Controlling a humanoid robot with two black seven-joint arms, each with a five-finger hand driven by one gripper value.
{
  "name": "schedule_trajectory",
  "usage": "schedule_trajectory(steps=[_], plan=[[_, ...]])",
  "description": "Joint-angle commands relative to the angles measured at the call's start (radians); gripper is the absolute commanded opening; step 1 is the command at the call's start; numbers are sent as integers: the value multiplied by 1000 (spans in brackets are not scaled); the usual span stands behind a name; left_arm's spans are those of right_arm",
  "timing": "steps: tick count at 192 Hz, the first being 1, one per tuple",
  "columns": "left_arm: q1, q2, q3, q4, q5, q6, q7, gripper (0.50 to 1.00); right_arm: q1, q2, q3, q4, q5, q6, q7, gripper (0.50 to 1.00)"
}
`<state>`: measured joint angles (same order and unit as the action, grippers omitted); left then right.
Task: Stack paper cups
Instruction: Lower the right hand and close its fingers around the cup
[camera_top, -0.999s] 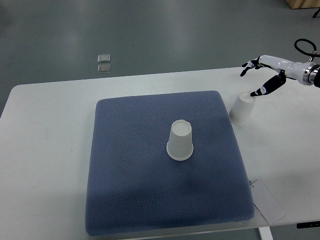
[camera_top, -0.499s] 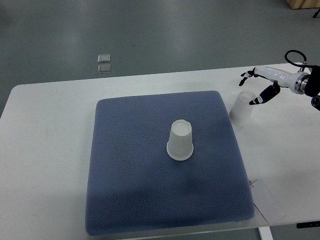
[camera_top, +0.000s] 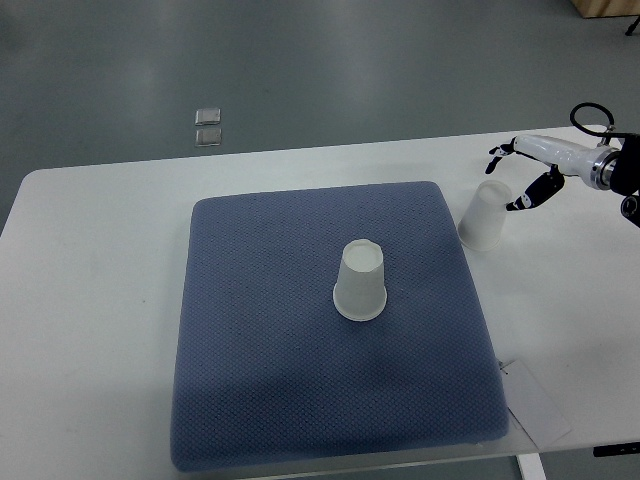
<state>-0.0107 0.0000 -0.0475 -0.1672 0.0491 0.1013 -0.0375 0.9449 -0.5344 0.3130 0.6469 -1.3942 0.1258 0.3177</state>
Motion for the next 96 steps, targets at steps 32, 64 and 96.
schedule_trajectory(steps=[32,64,96], plan=[[0,0,0,0,0,0,-1,1000,12,8,-54,-9,0,-25,0,911],[0,0,0,0,0,0,1,1000,12,10,-71,-16,0,-26,0,911],[0,0,0,0,0,0,-1,1000,14,22,-80,-23,-2,-31,0,911]])
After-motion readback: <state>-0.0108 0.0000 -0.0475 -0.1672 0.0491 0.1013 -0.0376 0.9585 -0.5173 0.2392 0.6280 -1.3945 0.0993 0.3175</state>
